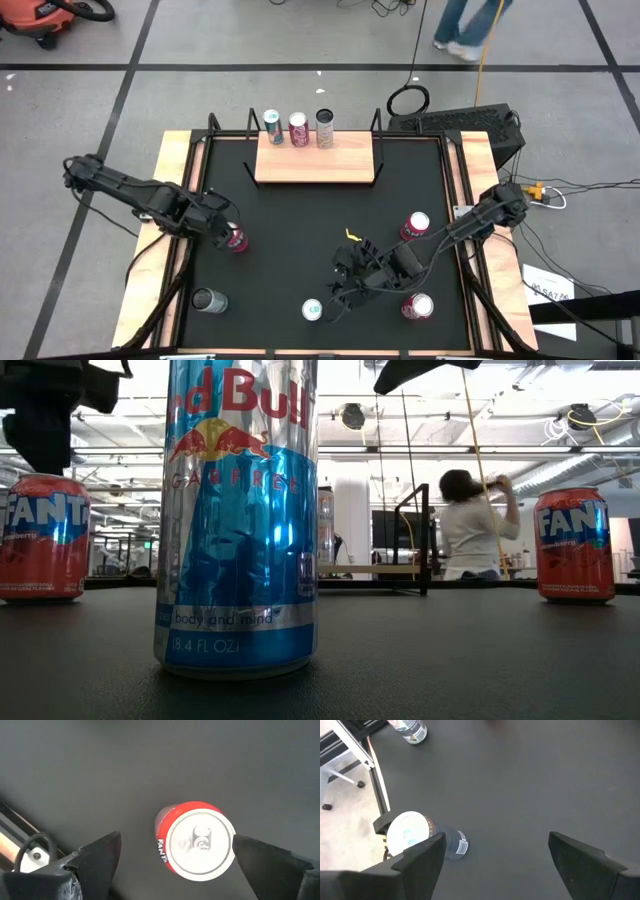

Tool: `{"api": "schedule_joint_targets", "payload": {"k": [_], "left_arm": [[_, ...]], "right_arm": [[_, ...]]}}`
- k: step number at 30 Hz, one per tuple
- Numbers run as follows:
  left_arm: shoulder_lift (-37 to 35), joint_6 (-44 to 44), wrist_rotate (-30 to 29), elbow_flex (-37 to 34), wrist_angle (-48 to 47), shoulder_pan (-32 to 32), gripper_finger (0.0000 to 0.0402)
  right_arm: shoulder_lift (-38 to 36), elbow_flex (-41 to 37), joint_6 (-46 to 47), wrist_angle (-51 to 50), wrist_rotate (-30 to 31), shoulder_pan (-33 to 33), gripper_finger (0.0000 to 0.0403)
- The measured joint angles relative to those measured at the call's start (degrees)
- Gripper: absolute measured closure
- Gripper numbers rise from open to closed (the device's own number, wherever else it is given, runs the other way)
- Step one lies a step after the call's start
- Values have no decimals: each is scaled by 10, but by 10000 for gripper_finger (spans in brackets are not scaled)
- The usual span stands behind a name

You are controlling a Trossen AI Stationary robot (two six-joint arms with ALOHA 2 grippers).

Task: Place canned beverage on shelf
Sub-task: Put the left red soda can on the shelf

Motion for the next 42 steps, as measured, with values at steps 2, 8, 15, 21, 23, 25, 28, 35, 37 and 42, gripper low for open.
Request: {"api": "schedule_joint_targets", "payload": {"k": [2, 8, 15, 21, 23, 25, 28, 35, 37, 42], "left_arm": [[-10, -2, -5, 1, -1, 0, 20], [-13, 10, -4, 2, 29, -1, 20], [17, 17, -15, 2, 24, 0, 20], [49, 28, -10, 2, 32, -1, 20], [58, 32, -4, 2, 35, -1, 20], [62, 31, 4, -2, 40, -1, 20], [62, 21, 25, -29, 52, -1, 20], [62, 11, 34, -70, 110, -2, 20], [61, 12, 33, -70, 114, -2, 27], [61, 32, 37, -70, 111, -1, 83]], "right_arm": [[0, 0, 1, 0, 0, -2, 62], [0, 0, 2, 4, 0, -5, 62], [0, 0, 6, 14, 0, -5, 62], [0, 0, 13, 17, 0, -5, 62], [0, 0, 14, 17, 0, -5, 62], [0, 0, 15, 17, 0, -5, 62], [0, 0, 18, 17, 0, -5, 62], [0, 0, 22, 17, 0, -5, 62], [0, 0, 22, 17, 0, -5, 62], [0, 0, 29, 17, 0, -5, 62]]}}
